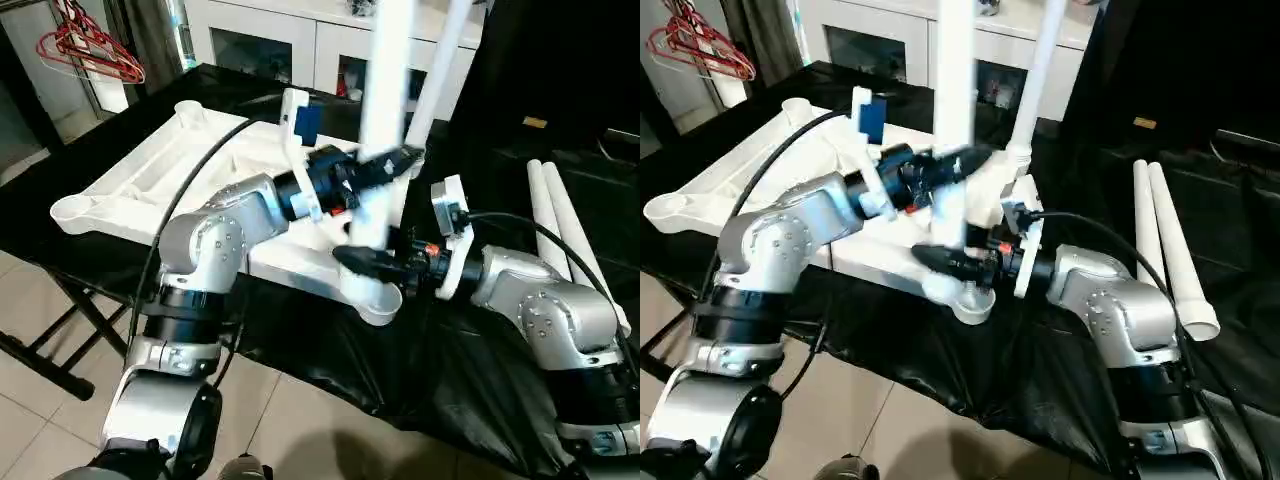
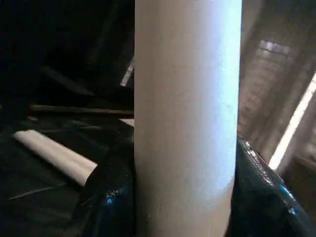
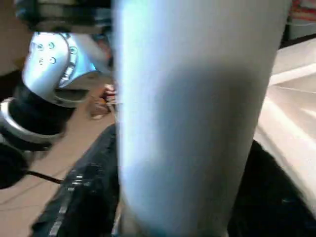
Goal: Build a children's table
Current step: Pick table leg
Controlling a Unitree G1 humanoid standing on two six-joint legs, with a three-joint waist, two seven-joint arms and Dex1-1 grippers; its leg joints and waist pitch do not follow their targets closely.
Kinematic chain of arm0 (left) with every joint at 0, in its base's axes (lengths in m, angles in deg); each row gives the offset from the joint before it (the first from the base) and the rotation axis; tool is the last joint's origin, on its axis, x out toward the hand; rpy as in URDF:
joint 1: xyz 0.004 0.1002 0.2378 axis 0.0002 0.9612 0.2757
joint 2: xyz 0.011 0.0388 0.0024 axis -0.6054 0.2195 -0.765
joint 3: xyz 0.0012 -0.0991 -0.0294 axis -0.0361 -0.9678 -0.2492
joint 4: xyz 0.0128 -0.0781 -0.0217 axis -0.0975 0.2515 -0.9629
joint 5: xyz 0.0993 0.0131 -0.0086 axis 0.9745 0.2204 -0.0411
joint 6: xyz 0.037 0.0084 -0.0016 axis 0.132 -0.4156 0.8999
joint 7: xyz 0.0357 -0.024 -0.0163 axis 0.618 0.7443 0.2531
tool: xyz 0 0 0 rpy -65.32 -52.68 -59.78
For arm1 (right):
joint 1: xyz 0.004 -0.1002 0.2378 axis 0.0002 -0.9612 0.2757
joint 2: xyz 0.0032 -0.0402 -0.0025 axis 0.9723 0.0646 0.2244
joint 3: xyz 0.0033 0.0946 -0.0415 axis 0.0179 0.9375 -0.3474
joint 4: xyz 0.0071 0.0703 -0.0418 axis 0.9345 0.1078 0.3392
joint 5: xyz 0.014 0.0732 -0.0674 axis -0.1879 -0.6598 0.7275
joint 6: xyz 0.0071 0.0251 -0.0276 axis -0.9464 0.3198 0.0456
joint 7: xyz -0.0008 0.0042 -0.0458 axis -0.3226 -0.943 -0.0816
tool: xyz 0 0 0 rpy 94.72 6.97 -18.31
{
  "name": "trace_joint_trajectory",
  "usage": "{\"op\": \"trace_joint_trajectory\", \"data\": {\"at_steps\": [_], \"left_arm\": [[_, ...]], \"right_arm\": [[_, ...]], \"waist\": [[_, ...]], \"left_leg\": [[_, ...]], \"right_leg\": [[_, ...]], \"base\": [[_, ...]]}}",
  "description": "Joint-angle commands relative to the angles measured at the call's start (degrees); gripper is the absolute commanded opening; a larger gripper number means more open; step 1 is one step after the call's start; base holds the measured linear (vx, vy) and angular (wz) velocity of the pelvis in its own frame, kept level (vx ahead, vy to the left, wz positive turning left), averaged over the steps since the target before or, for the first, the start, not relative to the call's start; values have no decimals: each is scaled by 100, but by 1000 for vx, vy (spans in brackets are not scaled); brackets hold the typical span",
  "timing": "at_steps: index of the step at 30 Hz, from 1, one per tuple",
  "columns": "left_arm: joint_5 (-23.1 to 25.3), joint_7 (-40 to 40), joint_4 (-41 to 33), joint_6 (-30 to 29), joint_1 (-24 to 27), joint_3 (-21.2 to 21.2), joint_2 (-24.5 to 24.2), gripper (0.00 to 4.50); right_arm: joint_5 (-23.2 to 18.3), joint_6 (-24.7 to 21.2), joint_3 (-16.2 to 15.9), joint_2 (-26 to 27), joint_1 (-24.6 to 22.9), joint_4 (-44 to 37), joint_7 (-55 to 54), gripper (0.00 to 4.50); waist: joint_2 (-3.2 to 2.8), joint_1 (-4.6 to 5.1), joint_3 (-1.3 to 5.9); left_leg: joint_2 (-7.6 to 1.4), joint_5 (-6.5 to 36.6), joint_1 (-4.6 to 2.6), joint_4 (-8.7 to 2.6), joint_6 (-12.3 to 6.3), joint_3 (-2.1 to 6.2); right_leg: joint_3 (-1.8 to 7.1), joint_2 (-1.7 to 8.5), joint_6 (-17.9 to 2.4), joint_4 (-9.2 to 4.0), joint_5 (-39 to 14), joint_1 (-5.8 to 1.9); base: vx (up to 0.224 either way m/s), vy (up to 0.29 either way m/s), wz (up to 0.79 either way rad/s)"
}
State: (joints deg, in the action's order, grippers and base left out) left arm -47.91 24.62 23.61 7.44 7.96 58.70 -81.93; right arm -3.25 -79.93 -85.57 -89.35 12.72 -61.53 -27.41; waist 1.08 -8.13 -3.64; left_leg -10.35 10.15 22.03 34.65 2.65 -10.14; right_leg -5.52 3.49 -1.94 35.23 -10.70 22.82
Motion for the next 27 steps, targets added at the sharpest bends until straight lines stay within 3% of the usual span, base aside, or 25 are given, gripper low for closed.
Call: {"op": "trace_joint_trajectory", "data": {"at_steps": [1, 7, 14, 15, 17, 20, 22, 25, 27], "left_arm": [[-44, -97, -22, -35, -19, 71, -13, 190], [-151, -218, -132, -168, 51, 117, -63, 190], [-133, -61, -244, -157, 156, 47, -64, 190], [-96, 80, -219, -125, 152, 13, -26, 190], [14, 420, -166, -12, 150, -61, 64, 260], [471, 1007, -114, 485, 155, -68, 212, 264], [856, 1603, -92, 723, 98, -55, 320, 264], [1240, 2576, 8, 726, -77, -194, 456, 264], [1238, 3036, 64, 697, -154, -405, 583, 264]], "right_arm": [[-164, -156, 70, -89, -49, -134, 106, 236], [-297, -323, -14, -94, -88, -179, 202, 199], [-235, -302, -37, 200, -195, -280, -277, 195], [-177, -269, -31, 260, -199, -276, -399, 195], [1, -149, -26, 413, -209, -269, -707, 195], [313, 91, -41, 642, -173, -201, -1196, 195], [495, 222, -40, 777, -126, -123, -1500, 194], [748, 391, -50, 948, 8, 14, -1915, 194], [842, 477, -60, 1010, 69, 48, -2067, 194]], "waist": [[19, 1, 452], [26, -20, 452], [40, -5, 467], [36, -9, 466], [50, 2, 459], [42, 7, 455], [93, -3, 456], [85, 13, 454], [73, 17, 458]], "left_leg": [[-331, 600, -108, -360, -216, 119], [-321, 567, -91, -357, -175, 117], [-321, 455, -82, -355, -179, 118], [-325, 463, -91, -355, -174, 117], [-335, 472, -94, -361, -145, 118], [-343, 524, -95, -373, -66, 129], [-331, 506, -92, -375, -61, 114], [-339, 526, -97, -378, -16, 120], [-330, 503, -95, -376, -3, 125]], "right_leg": [[358, 571, -1071, -392, -760, -379], [357, 576, -889, -424, -1041, -363], [351, 572, -887, -401, -917, -357], [353, 574, -886, -403, -923, -350], [356, 572, -894, -396, -927, -338], [360, 578, -818, -418, -1011, -332], [367, 588, -737, -420, -1031, -345], [369, 586, -683, -412, -1029, -333], [368, 583, -671, -414, -991, -340]], "base": [[0, 0, 0], [0, 0, 0], [0, 0, 0], [0, 0, 0], [0, 0, 0], [0, 0, 0], [0, 0, 0], [0, 0, 0], [0, 0, 0]]}}
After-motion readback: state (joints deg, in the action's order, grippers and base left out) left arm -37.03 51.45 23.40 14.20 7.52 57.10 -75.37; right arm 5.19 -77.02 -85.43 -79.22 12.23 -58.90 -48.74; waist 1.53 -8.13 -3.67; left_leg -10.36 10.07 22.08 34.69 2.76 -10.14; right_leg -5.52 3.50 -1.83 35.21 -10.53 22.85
